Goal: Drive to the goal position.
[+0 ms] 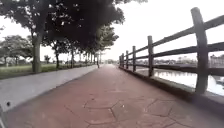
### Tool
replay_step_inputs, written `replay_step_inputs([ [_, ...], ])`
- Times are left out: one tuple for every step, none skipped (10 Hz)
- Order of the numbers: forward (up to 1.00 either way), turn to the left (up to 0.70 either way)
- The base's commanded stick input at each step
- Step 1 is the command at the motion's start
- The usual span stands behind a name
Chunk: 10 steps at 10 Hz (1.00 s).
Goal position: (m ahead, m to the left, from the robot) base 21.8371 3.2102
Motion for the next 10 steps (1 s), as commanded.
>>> replay_step_inputs([
  [0.70,0.00],
  [0.70,0.00],
  [0.70,0.00],
  [0.70,0.00],
  [0.70,0.00],
  [0.70,0.00],
  [0.70,0.00],
  [0.70,0.00],
  [0.70,0.00],
  [0.70,0.00],
])
